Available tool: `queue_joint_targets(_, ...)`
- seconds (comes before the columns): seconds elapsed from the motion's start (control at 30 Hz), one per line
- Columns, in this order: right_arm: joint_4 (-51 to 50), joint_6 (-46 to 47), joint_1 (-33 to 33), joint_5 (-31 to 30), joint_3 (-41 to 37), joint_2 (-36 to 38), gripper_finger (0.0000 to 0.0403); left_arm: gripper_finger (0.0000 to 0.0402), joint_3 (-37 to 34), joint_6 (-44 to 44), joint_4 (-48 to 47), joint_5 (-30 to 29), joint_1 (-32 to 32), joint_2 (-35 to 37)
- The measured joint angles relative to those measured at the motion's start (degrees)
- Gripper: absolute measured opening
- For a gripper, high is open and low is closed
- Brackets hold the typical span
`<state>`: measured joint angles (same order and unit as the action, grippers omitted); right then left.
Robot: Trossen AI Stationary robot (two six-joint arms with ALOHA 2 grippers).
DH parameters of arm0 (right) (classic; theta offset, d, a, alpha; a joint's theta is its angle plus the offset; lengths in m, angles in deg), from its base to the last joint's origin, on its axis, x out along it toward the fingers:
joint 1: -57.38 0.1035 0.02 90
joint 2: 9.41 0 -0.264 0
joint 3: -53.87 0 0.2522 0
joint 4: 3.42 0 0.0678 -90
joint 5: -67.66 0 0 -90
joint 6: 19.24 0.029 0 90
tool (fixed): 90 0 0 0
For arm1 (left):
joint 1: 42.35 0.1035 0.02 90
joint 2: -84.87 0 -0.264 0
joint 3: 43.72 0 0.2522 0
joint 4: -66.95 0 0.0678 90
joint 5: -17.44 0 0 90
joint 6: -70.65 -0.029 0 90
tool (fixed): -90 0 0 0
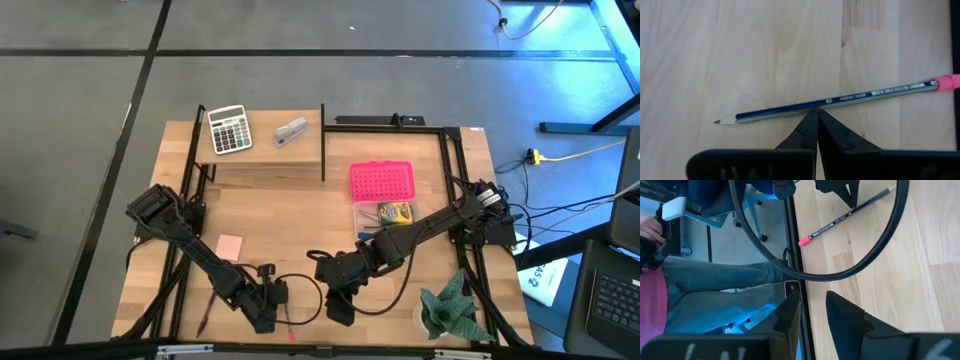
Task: Pack school essentials
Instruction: Put the pink pencil into the pink supply box
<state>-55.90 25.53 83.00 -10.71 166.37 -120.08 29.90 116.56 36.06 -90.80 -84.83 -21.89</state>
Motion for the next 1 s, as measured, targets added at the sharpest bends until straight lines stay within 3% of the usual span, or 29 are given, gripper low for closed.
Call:
queue_joint_targets(0.47, 0.0, -0.2, -0.9, 0.0, 0.0, 0.0, 0.0096, 0.0, 0.0, -0.4, 0.4, 0.3, 0.1, -0.5)
queue_joint_targets(1.0, -0.9, -0.2, -0.9, -0.1, 0.0, 0.0, 0.0096, 0.0, 0.0, -9.2, 2.0, 0.3, 4.5, -0.7)
